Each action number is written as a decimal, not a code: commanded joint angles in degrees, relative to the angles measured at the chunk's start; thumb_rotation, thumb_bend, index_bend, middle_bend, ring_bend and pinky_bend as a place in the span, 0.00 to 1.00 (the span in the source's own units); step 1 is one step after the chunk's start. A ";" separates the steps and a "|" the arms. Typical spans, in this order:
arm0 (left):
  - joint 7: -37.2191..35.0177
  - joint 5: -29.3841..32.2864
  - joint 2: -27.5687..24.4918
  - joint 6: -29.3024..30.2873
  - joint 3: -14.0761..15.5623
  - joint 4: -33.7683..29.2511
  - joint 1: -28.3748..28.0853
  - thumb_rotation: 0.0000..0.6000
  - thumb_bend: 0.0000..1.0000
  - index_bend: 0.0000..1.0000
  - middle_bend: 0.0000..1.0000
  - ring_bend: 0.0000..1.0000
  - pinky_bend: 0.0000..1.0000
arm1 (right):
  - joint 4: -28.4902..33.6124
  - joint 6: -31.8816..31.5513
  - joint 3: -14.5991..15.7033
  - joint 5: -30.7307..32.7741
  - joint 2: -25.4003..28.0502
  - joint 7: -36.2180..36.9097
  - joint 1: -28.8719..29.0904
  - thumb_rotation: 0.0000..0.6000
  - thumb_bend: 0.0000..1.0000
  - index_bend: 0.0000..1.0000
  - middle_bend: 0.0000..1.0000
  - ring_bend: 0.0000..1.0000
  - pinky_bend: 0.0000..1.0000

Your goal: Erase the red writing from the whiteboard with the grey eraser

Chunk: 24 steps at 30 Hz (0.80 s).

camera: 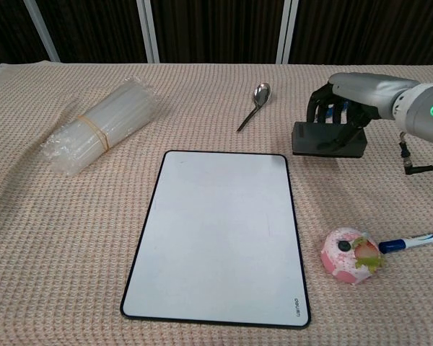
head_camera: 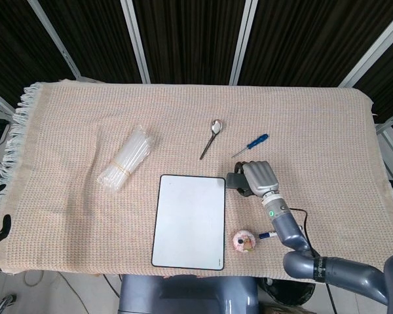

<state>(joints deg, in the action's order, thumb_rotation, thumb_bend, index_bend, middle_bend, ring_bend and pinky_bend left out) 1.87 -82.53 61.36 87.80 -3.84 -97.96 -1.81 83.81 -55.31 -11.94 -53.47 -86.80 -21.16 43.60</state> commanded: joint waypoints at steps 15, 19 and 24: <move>0.81 0.03 0.40 0.37 -0.09 0.10 0.08 1.00 0.46 0.15 0.01 0.00 0.00 | -0.48 1.46 8.16 -18.74 8.43 18.56 -8.10 1.00 0.47 0.57 0.50 0.47 0.49; 0.89 0.03 0.44 0.34 -0.09 0.15 0.06 1.00 0.46 0.15 0.01 0.00 0.00 | -2.09 0.68 9.29 -21.54 7.64 21.12 -8.93 1.00 0.47 0.57 0.49 0.47 0.48; 0.93 0.04 0.47 0.37 -0.12 0.18 0.06 1.00 0.46 0.15 0.01 0.00 0.00 | -3.65 0.73 10.65 -23.81 6.73 23.07 -9.59 1.00 0.45 0.57 0.47 0.45 0.46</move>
<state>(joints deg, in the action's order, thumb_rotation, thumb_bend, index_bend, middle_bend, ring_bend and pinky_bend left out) 2.79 -82.48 61.83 88.17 -3.96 -97.79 -1.75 80.47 -54.71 -1.71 -76.80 -79.81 1.60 34.22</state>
